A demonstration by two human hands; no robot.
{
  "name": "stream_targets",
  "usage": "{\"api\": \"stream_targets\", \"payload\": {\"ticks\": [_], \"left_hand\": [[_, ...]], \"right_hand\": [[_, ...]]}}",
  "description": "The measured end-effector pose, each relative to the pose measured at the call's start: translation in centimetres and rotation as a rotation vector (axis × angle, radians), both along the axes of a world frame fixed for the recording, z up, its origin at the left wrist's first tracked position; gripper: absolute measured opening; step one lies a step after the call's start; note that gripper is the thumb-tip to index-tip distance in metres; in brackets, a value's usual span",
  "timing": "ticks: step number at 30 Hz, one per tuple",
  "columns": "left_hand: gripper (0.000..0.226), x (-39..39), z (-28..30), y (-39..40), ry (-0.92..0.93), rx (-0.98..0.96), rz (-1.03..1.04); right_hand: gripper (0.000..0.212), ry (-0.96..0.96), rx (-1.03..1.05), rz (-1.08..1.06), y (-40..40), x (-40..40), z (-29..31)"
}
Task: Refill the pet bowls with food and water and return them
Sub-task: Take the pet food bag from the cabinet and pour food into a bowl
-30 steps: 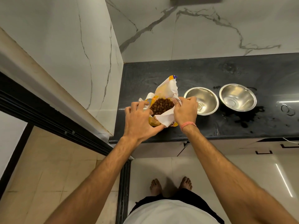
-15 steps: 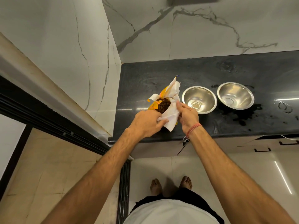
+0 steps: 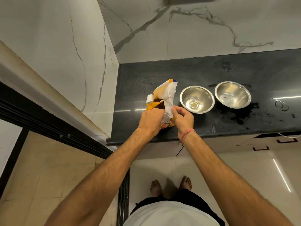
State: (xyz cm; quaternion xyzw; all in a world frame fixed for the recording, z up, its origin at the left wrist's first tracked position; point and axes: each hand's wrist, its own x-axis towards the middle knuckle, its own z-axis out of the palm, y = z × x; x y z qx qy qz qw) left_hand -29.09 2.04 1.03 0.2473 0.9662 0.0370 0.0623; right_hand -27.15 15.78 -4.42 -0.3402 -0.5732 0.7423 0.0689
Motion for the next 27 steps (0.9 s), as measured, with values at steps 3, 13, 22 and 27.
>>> {"api": "stream_targets", "payload": {"ticks": [3, 13, 22, 27], "left_hand": [[0.02, 0.4, 0.3, 0.3, 0.103, -0.046, -0.013], [0.021, 0.5, 1.5, 1.3, -0.086, 0.196, 0.143], [0.028, 0.9, 1.7, 0.1, -0.015, 0.133, 0.158], [0.023, 1.2, 2.5, 0.1, 0.01, 0.17, 0.156]], "right_hand": [[0.012, -0.002, -0.109, -0.034, 0.3, 0.6, -0.3], [0.009, 0.031, -0.067, -0.066, -0.2, -1.3, 1.5], [0.026, 0.054, -0.343, -0.04, -0.3, 0.4, 1.5], [0.027, -0.292, -0.458, -0.036, -0.5, 3.3, -2.5]]}}
